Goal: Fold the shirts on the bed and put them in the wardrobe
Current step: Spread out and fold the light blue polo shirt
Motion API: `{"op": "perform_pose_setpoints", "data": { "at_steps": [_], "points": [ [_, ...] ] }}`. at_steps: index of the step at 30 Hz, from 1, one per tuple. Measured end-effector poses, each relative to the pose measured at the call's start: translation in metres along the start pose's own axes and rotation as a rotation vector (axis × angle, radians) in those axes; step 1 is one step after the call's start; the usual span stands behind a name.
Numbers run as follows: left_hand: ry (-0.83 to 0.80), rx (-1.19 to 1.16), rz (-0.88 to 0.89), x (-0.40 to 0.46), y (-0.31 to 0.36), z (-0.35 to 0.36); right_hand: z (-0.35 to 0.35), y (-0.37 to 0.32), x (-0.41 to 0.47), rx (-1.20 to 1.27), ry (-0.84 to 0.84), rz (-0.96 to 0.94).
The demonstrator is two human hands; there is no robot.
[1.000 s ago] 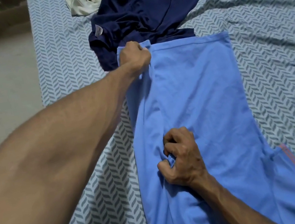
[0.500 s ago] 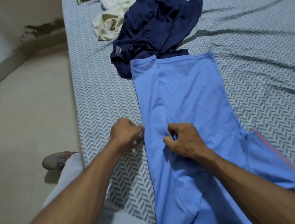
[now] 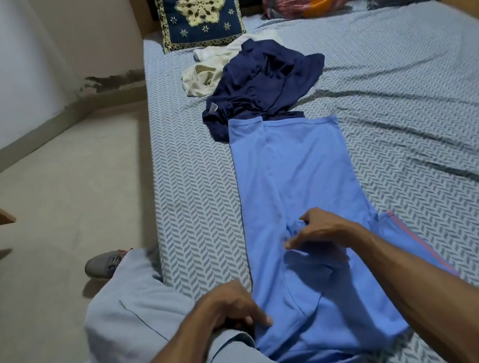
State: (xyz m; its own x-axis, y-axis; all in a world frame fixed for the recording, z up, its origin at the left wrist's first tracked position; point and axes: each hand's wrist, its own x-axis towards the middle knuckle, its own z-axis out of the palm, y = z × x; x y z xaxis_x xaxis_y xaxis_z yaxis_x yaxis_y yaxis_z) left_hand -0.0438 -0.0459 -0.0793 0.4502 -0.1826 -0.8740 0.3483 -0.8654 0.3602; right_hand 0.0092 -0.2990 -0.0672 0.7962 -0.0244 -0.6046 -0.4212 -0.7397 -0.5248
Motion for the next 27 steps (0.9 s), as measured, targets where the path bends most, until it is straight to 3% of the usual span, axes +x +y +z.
{"op": "perform_pose_setpoints", "data": {
  "at_steps": [2, 6, 9, 13, 16, 18, 20, 21, 23, 25, 27],
  "points": [
    [0.008, 0.005, 0.024, -0.006, -0.006, 0.003, 0.0, 0.003, -0.008, -0.076, 0.047, -0.028],
    [-0.048, -0.049, 0.069, -0.015, -0.019, 0.01, 0.002, 0.007, -0.026, 0.195, 0.141, -0.129],
    [-0.036, -0.122, 0.126, -0.016, -0.029, 0.014, 0.009, 0.018, -0.029, 0.255, 0.221, -0.032],
    [-0.015, -0.131, 0.141, -0.009, -0.036, 0.019, 0.016, 0.04, -0.036, 0.24, 0.198, 0.08],
    [0.002, -0.074, 0.117, -0.014, -0.03, 0.017, 0.007, 0.055, -0.042, 0.234, 0.349, 0.068],
    [0.155, 0.043, 0.114, -0.015, -0.02, 0.012, -0.005, 0.079, -0.051, 0.113, 0.523, 0.097],
    [0.464, 0.164, 0.141, -0.01, -0.005, 0.01, -0.018, 0.109, -0.065, 0.014, 0.717, 0.21],
    [0.614, 0.212, 0.177, -0.009, 0.003, 0.01, -0.022, 0.119, -0.073, -0.009, 0.793, 0.293],
    [0.746, 0.25, 0.357, -0.006, 0.031, 0.017, -0.029, 0.148, -0.086, 0.017, 0.804, 0.544],
    [0.713, 0.265, 0.621, 0.002, 0.064, 0.031, -0.031, 0.178, -0.09, 0.138, 0.688, 0.676],
    [0.589, 0.313, 0.794, 0.01, 0.09, 0.048, -0.032, 0.198, -0.087, 0.21, 0.576, 0.642]
  ]
}}
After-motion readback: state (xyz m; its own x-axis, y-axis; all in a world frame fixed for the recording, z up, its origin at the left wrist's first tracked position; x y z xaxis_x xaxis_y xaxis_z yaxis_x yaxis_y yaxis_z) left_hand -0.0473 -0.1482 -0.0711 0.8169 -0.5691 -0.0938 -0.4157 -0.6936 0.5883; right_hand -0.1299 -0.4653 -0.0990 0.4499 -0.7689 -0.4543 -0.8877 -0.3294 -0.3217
